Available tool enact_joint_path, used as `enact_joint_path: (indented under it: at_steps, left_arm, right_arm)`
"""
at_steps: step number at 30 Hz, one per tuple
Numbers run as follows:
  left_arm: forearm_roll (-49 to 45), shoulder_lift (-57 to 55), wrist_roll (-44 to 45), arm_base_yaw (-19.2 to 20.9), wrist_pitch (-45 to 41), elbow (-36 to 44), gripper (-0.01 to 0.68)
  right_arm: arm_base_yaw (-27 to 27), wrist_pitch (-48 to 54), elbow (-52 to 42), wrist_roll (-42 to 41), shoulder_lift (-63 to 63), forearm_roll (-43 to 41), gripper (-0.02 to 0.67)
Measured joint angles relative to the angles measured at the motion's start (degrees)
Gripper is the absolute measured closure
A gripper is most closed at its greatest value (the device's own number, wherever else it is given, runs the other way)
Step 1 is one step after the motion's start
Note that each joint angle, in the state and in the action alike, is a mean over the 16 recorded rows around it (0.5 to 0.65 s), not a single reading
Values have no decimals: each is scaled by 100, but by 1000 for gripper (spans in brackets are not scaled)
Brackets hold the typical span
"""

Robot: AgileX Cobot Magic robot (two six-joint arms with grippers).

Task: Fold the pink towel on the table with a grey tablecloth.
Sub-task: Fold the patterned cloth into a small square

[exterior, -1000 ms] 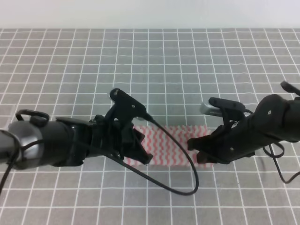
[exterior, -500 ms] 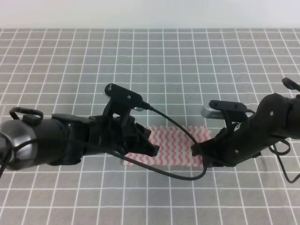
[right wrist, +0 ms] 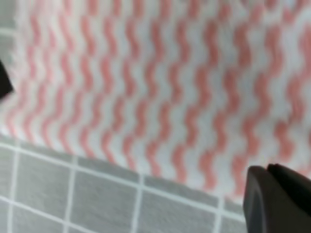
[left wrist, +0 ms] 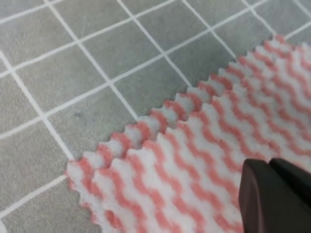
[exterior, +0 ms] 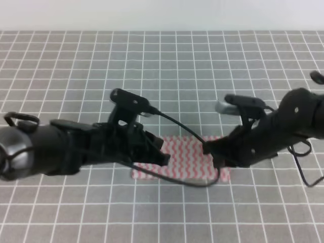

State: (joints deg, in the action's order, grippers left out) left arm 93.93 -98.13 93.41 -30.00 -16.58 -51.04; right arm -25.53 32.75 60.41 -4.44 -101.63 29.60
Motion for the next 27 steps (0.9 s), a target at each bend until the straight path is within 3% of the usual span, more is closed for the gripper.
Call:
enact_joint_path:
  at_steps: [12, 27]
  left_arm:
    - [-816, -16, -1210, 756, -1366, -1, 675]
    - [-1523, -296, -1958, 840, -1649, -493, 675]
  right_arm:
    - [0, -99, 283, -13, -346, 112, 665]
    - [20, -23, 301, 1, -161, 39, 665]
